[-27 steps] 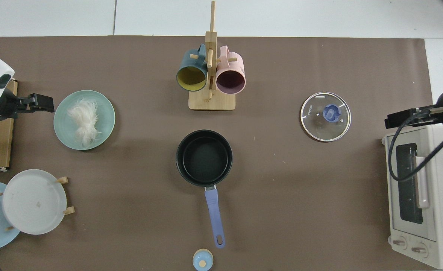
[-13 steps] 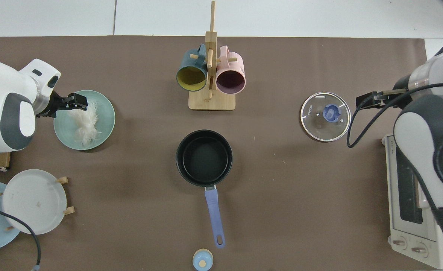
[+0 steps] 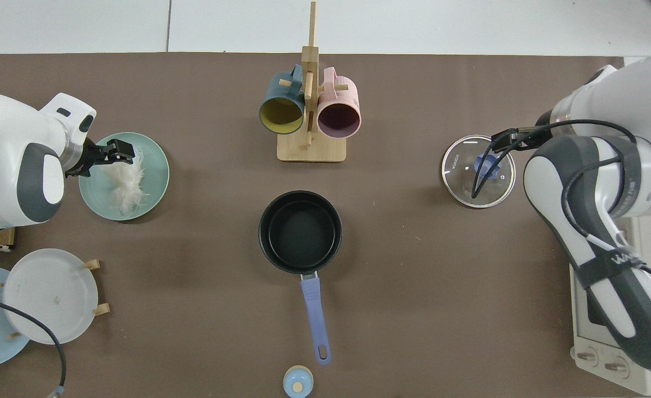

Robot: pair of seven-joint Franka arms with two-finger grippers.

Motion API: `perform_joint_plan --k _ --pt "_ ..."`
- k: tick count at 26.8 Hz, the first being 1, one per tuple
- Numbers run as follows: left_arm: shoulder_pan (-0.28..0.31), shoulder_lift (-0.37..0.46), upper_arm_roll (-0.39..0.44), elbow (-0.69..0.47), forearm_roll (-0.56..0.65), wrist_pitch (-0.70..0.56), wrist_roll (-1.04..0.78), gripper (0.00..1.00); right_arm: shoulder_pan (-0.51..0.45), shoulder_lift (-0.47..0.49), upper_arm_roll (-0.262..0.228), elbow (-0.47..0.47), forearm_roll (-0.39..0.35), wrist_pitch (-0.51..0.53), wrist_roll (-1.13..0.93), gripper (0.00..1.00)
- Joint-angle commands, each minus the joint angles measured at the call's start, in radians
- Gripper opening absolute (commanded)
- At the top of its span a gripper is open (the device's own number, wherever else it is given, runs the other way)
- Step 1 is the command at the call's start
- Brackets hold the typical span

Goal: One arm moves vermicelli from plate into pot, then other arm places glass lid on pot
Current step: 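Grasp the vermicelli with the left gripper while the right gripper lifts the lid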

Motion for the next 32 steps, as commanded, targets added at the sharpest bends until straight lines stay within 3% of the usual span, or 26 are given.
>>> perform_joint_plan --k 1,16,17,18,19,20,21,23,27,32 --pt "-0.013 -0.002 0.006 -0.051 -0.012 0.068 -0.039 1.00 -0.001 0.064 0.001 0.010 0.005 0.040 0.020 1.00" --pt "-0.020 -0.002 0.006 -0.099 -0.012 0.136 -0.085 0.95 -0.002 0.189 0.006 0.018 0.010 0.132 0.046 1.00" --pt "-0.020 -0.002 0.006 -0.099 -0.012 0.136 -0.083 0.91 -0.002 0.195 0.006 0.017 0.013 0.150 0.048 1.00" --pt "-0.018 -0.002 0.006 -0.099 -0.011 0.136 -0.083 0.80 -0.002 0.198 0.006 0.013 0.019 0.168 0.048 1.00" --pt "-0.018 -0.002 0.006 -0.099 -0.011 0.136 -0.082 0.62 0.001 0.198 0.006 0.006 0.028 0.181 0.048 1.00" --pt "-0.018 -0.002 0.004 -0.099 -0.011 0.136 -0.080 0.32 0.004 0.199 0.006 0.001 0.033 0.182 0.049 1.00" --pt "-0.018 -0.002 0.004 -0.099 -0.011 0.127 -0.061 0.08 0.005 0.199 0.006 -0.003 0.033 0.182 0.049 1.00" --pt "-0.017 -0.002 0.003 -0.097 -0.009 0.119 -0.054 0.00 0.009 0.199 0.006 -0.006 0.033 0.179 0.049 1.00" --pt "-0.020 -0.002 0.001 -0.087 -0.005 0.096 -0.053 0.00 0.016 0.199 0.006 -0.028 0.034 0.191 0.054 1.00" --pt "-0.018 -0.014 -0.022 -0.024 0.004 -0.033 -0.051 0.00 0.016 0.199 0.006 -0.049 0.036 0.199 0.059 1.00"
